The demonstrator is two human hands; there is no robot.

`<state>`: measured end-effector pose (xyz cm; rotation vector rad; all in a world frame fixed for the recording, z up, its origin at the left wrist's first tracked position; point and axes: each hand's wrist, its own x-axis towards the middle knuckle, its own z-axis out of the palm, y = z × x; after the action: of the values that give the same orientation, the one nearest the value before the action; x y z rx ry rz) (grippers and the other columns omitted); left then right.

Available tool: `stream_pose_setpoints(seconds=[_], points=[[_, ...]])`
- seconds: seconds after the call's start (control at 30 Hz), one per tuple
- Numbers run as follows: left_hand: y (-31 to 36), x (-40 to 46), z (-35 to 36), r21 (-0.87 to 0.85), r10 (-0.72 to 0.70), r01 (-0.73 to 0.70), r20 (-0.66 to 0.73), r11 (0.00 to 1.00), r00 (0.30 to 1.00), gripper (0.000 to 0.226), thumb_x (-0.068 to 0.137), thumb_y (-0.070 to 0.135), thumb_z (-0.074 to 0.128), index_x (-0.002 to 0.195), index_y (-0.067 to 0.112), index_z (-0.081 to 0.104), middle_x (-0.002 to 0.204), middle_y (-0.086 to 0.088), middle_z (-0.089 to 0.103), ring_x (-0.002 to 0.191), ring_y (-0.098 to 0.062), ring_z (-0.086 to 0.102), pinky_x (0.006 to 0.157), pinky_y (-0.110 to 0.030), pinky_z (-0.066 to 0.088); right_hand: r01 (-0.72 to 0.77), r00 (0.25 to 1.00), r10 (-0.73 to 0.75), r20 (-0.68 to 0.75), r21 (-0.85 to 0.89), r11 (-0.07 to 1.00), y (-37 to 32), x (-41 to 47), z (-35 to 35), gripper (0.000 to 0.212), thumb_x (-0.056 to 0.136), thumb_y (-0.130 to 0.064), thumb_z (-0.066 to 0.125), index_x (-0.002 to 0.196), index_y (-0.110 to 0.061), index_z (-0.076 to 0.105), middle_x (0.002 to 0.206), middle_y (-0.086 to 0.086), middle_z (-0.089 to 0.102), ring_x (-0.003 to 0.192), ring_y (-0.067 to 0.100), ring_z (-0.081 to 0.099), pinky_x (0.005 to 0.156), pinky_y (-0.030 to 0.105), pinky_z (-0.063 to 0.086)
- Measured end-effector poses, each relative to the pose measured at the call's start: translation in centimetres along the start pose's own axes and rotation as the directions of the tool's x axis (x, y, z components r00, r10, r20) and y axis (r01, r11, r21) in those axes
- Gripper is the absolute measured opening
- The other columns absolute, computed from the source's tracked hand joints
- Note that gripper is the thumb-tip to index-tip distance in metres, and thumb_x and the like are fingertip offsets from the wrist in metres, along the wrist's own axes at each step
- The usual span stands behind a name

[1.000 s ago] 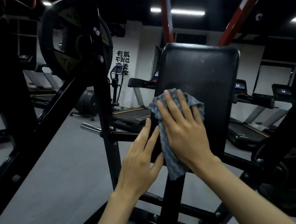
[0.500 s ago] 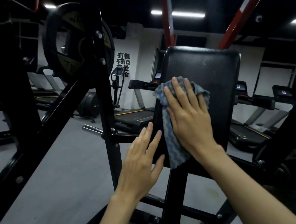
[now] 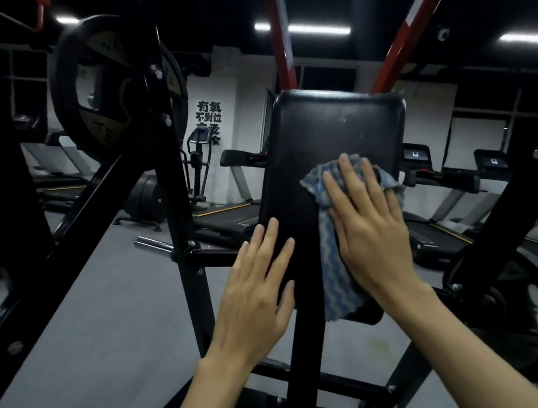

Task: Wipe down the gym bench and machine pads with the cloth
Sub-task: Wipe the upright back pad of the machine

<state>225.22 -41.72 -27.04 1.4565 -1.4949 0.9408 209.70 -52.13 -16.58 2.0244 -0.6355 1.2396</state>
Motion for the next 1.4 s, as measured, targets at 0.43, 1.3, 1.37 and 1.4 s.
stream_pose_setpoints(seconds=[0.43, 1.3, 1.37, 1.4], points=[[3.0, 7.0, 2.2, -0.011, 0.06, -0.062, -0.106, 0.998, 0.993, 0.058, 0.105, 0.028, 0.046, 0.159, 0.011, 0.032, 0.17, -0.008, 0.016, 0.159, -0.023, 0.01, 0.126, -0.049, 0.023, -0.071, 0.996, 0.075, -0.037, 0.093, 0.993, 3.7, 1.9, -1.3, 0.053, 0.108, -0.025, 0.039, 0.159, -0.016, 0.026, 0.169, 0.003, 0.012, 0.156, 0.023, 0.002, 0.123, 0.05, 0.022], [2.4, 6.4, 3.8, 0.029, 0.058, -0.052, -0.287, 0.998, 0.956, 0.052, 0.098, 0.021, 0.048, 0.149, 0.011, 0.049, 0.162, -0.01, 0.037, 0.154, -0.027, 0.027, 0.123, -0.055, 0.028, 0.053, 0.992, -0.04, -0.122, 0.106, 0.993, 4.9, 1.5, -0.7, 0.053, 0.104, -0.031, 0.049, 0.153, -0.012, 0.039, 0.165, 0.007, 0.024, 0.155, 0.026, 0.011, 0.12, 0.049, 0.03], [2.4, 6.4, 3.9, 0.022, 0.041, -0.036, -0.296, 0.999, 0.954, 0.051, 0.098, 0.021, 0.048, 0.149, 0.011, 0.05, 0.161, -0.01, 0.038, 0.154, -0.027, 0.028, 0.123, -0.055, 0.028, 0.068, 0.992, -0.06, -0.11, 0.066, 0.996, 5.7, 1.7, -0.8, 0.054, 0.105, -0.033, 0.048, 0.154, -0.013, 0.038, 0.166, 0.007, 0.022, 0.155, 0.026, 0.011, 0.121, 0.05, 0.027], [2.5, 6.3, 3.9, 0.017, 0.033, -0.029, -0.299, 0.999, 0.954, 0.051, 0.098, 0.021, 0.048, 0.148, 0.011, 0.051, 0.161, -0.011, 0.038, 0.154, -0.027, 0.028, 0.123, -0.055, 0.028, 0.046, 0.993, -0.04, -0.11, 0.053, 0.998, 5.7, 2.4, -0.9, 0.056, 0.105, -0.034, 0.046, 0.155, -0.013, 0.035, 0.167, 0.008, 0.02, 0.156, 0.026, 0.008, 0.123, 0.05, 0.023]])
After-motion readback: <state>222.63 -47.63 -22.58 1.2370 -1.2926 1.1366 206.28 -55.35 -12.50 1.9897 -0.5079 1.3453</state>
